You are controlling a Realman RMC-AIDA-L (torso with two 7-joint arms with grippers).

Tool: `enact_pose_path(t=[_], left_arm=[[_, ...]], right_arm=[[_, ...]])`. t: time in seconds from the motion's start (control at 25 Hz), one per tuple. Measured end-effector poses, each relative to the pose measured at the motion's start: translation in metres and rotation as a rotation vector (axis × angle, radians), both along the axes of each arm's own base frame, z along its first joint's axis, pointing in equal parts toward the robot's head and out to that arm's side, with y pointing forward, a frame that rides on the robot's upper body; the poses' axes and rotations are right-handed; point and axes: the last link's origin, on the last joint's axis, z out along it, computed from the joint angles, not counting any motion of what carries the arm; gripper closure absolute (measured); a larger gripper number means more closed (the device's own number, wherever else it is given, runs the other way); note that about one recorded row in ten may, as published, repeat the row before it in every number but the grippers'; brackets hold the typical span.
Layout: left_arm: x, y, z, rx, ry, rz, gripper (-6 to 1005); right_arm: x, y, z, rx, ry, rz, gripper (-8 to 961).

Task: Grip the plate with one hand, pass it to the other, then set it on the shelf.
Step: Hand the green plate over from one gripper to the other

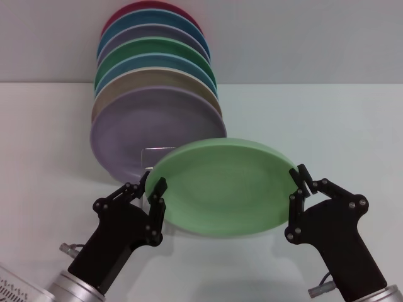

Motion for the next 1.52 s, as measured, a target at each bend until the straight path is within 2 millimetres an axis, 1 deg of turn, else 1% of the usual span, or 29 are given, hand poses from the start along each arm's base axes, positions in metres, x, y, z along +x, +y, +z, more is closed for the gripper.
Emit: enact_pose_path(t=[0.16, 0.4, 0.64, 0.92, 1.24, 1.52], left_arm=[[-0.0009, 0.0003, 0.0007, 0.002, 0.002, 0.002, 758], [-0.0013, 0.0004, 0.0011, 0.004, 0.001, 0.004, 871], [-0.0016, 0.0002, 0.0015, 0.005, 0.006, -0.003, 864], [-0.0021, -0.0001, 0.0019, 0.007, 0.011, -0.007, 957], [-0.002, 0.0003, 0.0021, 0.008, 0.012, -0.009, 962], [-0.0024, -0.0007, 0.0017, 0.014, 0.022, -0.01, 961]], right_arm=[[0.0003, -0.0004, 0.0, 0.0, 0.0, -0.001, 937], [0.0002, -0.0006, 0.0001, 0.0, 0.0, 0.0, 937], [0.0003, -0.0006, 0.0005, 0.002, -0.001, 0.001, 937], [0.0004, -0.0002, 0.0006, 0.001, -0.003, 0.003, 937], [0.001, 0.0007, 0.001, 0.0, -0.008, 0.006, 936], [0.0015, 0.0014, 0.0001, -0.009, -0.026, 0.024, 871]])
